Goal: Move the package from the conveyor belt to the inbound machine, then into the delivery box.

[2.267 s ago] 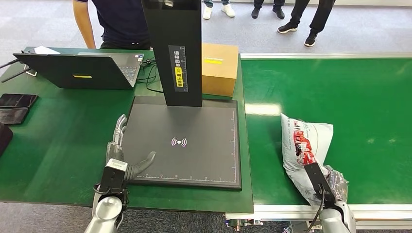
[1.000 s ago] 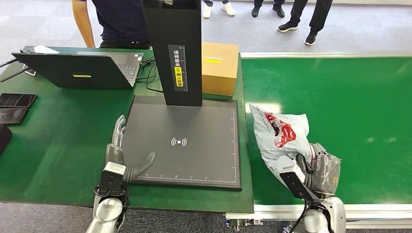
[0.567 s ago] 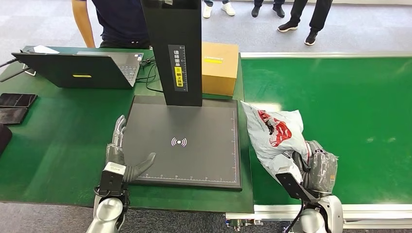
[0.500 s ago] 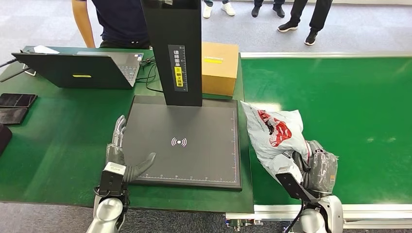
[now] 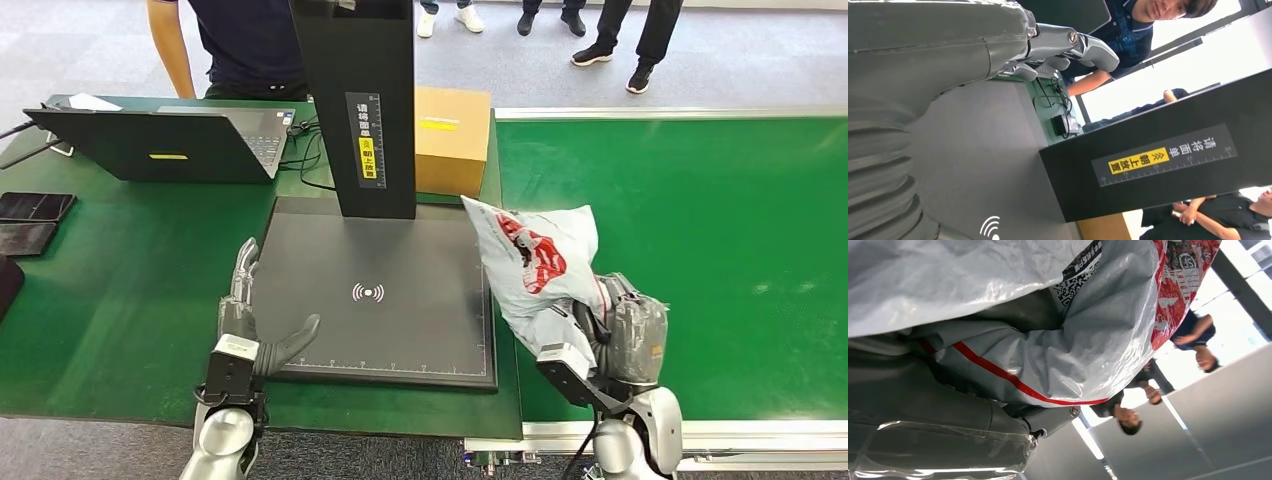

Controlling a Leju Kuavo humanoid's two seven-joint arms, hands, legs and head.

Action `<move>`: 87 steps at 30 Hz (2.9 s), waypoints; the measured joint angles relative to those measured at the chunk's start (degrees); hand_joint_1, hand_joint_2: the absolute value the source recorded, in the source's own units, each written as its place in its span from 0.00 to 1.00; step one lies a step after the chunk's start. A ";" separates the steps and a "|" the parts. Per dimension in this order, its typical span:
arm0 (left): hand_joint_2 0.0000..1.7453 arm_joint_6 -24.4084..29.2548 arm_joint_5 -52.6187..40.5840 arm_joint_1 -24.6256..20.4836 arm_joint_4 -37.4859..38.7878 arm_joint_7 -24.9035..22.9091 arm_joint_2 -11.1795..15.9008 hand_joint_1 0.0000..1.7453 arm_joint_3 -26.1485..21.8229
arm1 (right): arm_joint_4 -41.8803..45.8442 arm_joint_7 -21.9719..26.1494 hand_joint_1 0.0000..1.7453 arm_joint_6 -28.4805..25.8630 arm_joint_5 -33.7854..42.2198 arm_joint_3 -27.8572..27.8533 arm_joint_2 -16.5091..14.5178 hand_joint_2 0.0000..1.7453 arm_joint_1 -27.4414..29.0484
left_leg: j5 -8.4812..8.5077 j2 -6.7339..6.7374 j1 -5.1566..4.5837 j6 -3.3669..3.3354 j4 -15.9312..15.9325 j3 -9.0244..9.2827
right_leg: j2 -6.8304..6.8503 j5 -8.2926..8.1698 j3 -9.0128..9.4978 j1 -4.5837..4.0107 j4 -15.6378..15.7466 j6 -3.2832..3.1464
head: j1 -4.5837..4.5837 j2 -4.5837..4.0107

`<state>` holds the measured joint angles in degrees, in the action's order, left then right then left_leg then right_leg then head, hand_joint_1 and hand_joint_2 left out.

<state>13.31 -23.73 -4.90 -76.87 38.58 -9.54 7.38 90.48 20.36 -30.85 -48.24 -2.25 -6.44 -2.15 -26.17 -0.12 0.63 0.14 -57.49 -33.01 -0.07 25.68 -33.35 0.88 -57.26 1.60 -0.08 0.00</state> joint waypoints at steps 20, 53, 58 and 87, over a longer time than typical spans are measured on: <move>1.00 1.51 1.21 -2.71 2.14 1.05 -0.91 0.00 -0.43 | -22.05 1.96 1.00 5.25 3.60 29.26 -2.90 1.00 -19.58 | 0.12 0.03 0.00 0.09 0.00 -0.09 | -0.02 -0.04 -0.19 0.00 -0.10 -0.07 | 0.02 0.00; 1.00 0.60 -0.76 -4.10 3.35 -1.03 -0.91 0.00 -0.45 | -38.93 -29.42 0.00 -8.08 -34.48 23.36 -3.05 1.00 -21.91 | 0.13 0.02 -0.01 0.08 -0.05 0.05 | -0.02 -0.07 -0.07 0.02 -0.09 -0.06 | 0.02 0.00; 1.00 0.28 -0.62 -4.60 3.57 -0.78 -0.91 0.00 -0.45 | -38.99 -16.58 0.00 -6.30 -19.83 20.50 -3.04 1.00 -21.51 | 0.13 0.03 -0.01 0.08 -0.05 0.03 | -0.03 -0.06 -0.11 0.01 -0.09 -0.06 | 0.01 0.00; 1.00 0.07 -0.33 -4.87 4.73 -0.03 -0.89 0.00 -0.61 | -14.82 16.26 0.00 28.23 30.67 18.34 -1.14 1.00 -10.62 | 0.12 0.03 -0.01 0.09 -0.03 -0.02 | -0.04 -0.05 -0.15 0.00 -0.09 -0.07 | 0.02 0.00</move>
<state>13.38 -24.05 -9.76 -72.14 38.56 -10.43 6.78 75.66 36.62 -2.62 -17.58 16.10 -7.58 -12.77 -26.04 -0.08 0.63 0.23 -57.53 -33.03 -0.11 25.63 -33.50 0.88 -57.35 1.53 -0.07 0.00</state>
